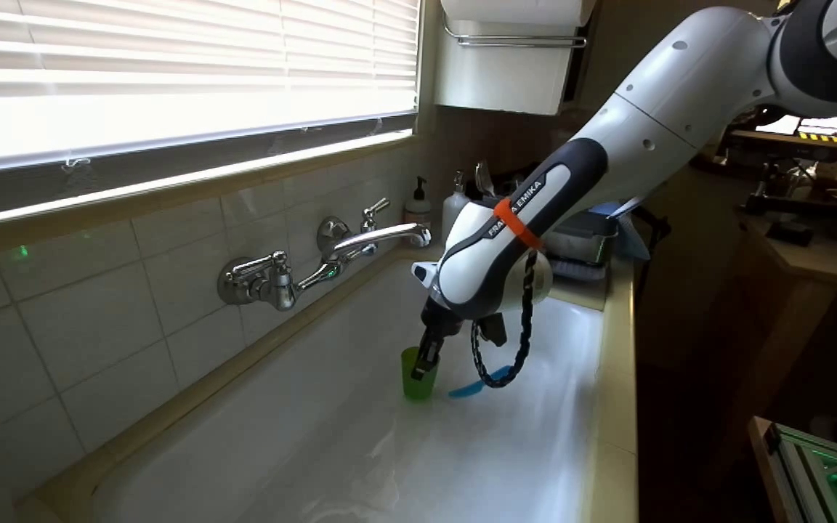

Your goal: Move the green cup from the right side of the table to the left side

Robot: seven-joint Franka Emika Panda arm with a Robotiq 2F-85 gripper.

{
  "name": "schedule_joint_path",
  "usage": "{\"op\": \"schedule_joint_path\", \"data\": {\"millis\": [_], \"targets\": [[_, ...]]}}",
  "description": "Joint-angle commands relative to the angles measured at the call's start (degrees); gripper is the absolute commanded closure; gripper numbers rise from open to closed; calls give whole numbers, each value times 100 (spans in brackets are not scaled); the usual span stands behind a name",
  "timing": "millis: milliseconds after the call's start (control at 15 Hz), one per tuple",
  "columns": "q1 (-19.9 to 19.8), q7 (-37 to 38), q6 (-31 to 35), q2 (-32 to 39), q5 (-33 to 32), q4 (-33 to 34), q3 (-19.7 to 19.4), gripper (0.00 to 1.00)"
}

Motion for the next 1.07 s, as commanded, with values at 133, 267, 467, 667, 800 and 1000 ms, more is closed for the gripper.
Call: {"op": "schedule_joint_path", "data": {"millis": [133,267,467,667,800,1000], "targets": [[96,343,-75,180,-561,105,-67,99],[168,443,-134,131,-741,64,-143,99],[219,518,-129,89,-933,11,-174,99],[211,525,-196,102,-1029,-17,-129,99],[204,529,-222,51,-1055,-99,-110,99],[214,585,-246,7,-1068,-190,-113,99]]}}
